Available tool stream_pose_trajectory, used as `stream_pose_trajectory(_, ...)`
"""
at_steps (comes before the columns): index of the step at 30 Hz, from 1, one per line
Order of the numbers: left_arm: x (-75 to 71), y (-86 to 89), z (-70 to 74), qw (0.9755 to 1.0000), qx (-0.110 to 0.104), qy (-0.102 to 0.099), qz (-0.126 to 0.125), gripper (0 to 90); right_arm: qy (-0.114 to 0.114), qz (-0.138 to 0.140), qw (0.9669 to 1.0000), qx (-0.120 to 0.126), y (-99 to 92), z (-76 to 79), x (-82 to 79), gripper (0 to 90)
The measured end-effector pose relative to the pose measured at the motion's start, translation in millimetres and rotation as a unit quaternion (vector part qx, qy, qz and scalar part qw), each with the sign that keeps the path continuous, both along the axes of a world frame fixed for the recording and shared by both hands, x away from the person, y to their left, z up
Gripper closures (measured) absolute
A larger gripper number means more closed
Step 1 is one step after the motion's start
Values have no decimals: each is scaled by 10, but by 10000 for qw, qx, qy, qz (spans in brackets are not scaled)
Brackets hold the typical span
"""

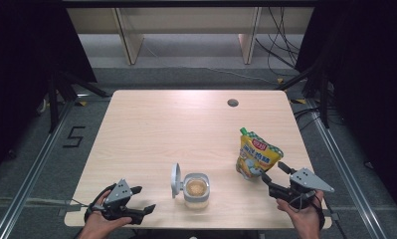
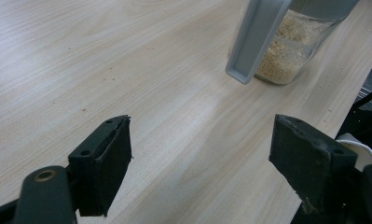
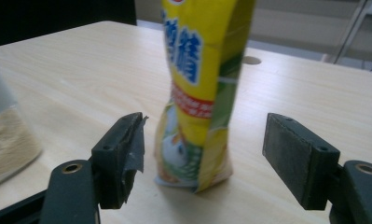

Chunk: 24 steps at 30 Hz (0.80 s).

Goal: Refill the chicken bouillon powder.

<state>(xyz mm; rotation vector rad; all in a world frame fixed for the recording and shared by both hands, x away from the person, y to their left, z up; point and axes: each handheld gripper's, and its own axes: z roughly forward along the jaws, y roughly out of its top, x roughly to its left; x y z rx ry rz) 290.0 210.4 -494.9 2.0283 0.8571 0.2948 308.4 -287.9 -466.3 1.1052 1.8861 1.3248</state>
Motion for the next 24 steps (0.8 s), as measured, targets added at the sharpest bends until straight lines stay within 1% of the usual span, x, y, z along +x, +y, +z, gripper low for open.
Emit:
stream_pose_trajectory(1,3,2,1,10000,21,-22,-18,201,26,87,10000,-32,-2,2,-10,304)
stream_pose_trajectory(2,5,2,1,10000,26,-32,-27,201,117,78,9999,28,16,8,-35,303)
stream_pose_trajectory(3,6,3,1,10000,36,-39,-36,201,203,-18,9998,39,33,10,-66,302)
stream_pose_trajectory(4,10,7,3,9999,58,-66,-66,201,151,59,9999,-7,26,12,-64,302)
stream_pose_trajectory(5,1,0,0,10000,-1,3,3,201,173,102,9998,-60,18,18,-75,302)
stream_pose_trajectory(6,1,0,1,10000,-13,2,2,201,286,-3,9995,107,40,21,-113,302)
stream_pose_trajectory(7,11,28,13,9998,177,-13,-99,201,148,59,9999,-68,16,24,-104,302)
stream_pose_trajectory(8,13,30,13,9998,183,-10,-112,201,150,90,9998,-25,24,21,-110,301)
stream_pose_trajectory(9,4,1,-5,10000,-29,-13,7,201,281,-15,9996,15,45,25,-152,299)
stream_pose_trajectory(10,20,29,6,9998,184,-55,-76,201,166,124,9997,-92,39,29,-138,300)
stream_pose_trajectory(11,16,20,2,9999,107,-35,-38,201,161,143,9997,-95,48,30,-150,300)
stream_pose_trajectory(12,18,20,7,9999,97,-5,-41,201,217,56,9997,-73,62,31,-175,297)
stream_pose_trajectory(13,15,9,5,10000,5,-7,-2,201,244,143,9996,-84,70,36,-179,293)
stream_pose_trajectory(14,18,12,12,10000,39,-5,-7,201,209,135,9996,-131,72,32,-189,291)
stream_pose_trajectory(15,30,28,18,9998,167,-68,-96,201,269,158,9994,-155,80,38,-209,289)
stream_pose_trajectory(16,28,18,19,9998,153,-44,-70,201,251,115,9993,-260,83,34,-219,287)
stream_pose_trajectory(17,28,17,10,9998,160,-64,-87,201,323,90,9992,-218,93,40,-239,283)
stream_pose_trajectory(18,26,15,7,9998,161,-95,-87,201,317,4,9993,-215,103,43,-264,277)
stream_pose_trajectory(19,25,17,7,9998,163,-91,-91,201,450,-31,9989,-140,116,57,-298,273)
stream_pose_trajectory(20,25,21,7,9998,164,-89,-81,201,371,3,9992,-146,119,50,-296,267)
stream_pose_trajectory(21,22,13,2,9999,76,-86,-44,201,338,113,9991,-221,107,55,-287,262)
stream_pose_trajectory(22,28,27,4,9998,117,-95,-88,201,367,139,9990,-209,125,53,-301,261)
stream_pose_trajectory(23,25,28,13,9999,140,-48,-73,201,368,112,9989,-283,133,54,-315,261)
stream_pose_trajectory(24,24,28,14,9999,146,-54,-76,201,430,80,9988,-219,168,48,-340,259)
